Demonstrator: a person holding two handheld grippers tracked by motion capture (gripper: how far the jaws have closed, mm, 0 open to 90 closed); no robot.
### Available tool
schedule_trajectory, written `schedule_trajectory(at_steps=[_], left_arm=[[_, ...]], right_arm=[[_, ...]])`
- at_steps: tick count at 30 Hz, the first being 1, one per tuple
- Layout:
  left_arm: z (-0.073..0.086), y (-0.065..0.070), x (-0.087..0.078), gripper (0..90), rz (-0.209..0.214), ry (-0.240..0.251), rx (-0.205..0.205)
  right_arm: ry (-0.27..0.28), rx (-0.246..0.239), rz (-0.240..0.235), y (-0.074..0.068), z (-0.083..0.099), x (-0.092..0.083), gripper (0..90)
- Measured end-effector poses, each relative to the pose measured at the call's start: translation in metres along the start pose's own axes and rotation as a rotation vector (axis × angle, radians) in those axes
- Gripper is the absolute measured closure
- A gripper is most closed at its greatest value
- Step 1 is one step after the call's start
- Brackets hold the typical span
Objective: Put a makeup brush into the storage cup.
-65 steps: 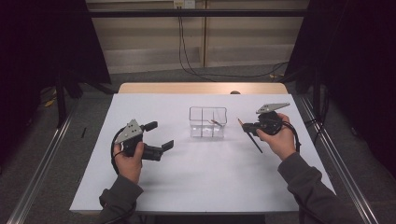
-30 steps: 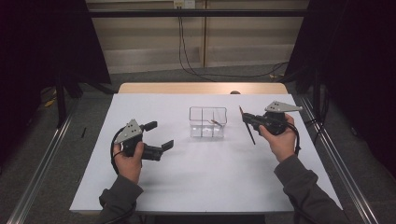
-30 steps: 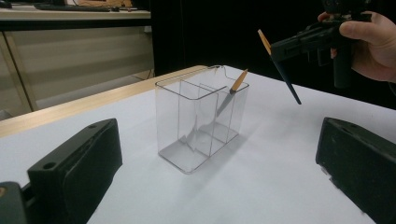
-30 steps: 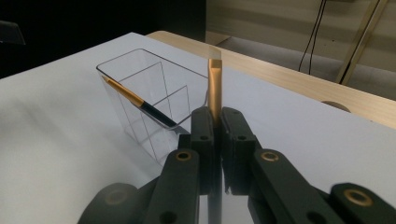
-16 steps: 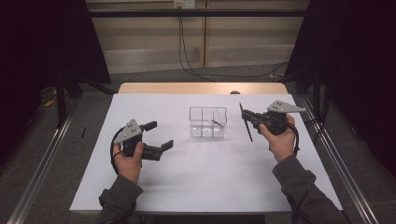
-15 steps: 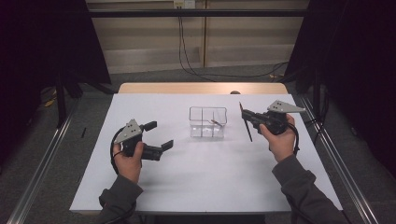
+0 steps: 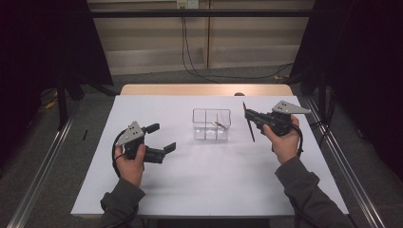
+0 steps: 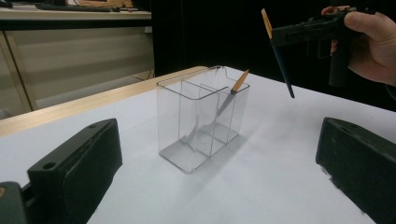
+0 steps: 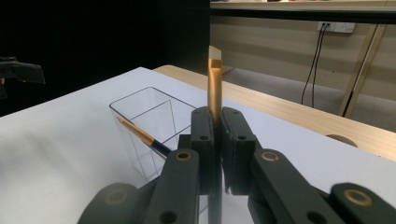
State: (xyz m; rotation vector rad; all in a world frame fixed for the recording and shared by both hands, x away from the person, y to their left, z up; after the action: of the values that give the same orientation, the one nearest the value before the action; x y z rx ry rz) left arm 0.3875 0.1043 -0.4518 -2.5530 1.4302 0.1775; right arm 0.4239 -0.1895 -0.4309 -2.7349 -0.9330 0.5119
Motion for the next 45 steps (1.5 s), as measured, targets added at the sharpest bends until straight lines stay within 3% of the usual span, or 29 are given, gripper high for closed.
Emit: schedule_trajectory(at_steps=[21,45], left_arm=[[0.001,-0.002,-0.002,0.1,-0.004,0.004,-0.006],[0.001,-0.003,-0.002,0.1,-0.006,0.011,-0.016]], right_arm=[[0.015,-0.012,-0.002,-0.004,-0.013,0.011,84.7],[0.059,0.006,-0.017,-0.008,-0.027,0.022,84.7]])
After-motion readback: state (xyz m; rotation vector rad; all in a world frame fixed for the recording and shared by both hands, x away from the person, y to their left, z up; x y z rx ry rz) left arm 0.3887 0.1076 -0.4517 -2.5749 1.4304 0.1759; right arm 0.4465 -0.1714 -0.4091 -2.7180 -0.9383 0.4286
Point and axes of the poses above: each handheld gripper's, and its own axes: x roughly forward along the jaws, z roughly out of its underside, y roughly to its right, the point moved 10 cm from there along x, roughly forward along the jaws, and after that the axes turned 12 degrees about x, right-handed, at the moved point
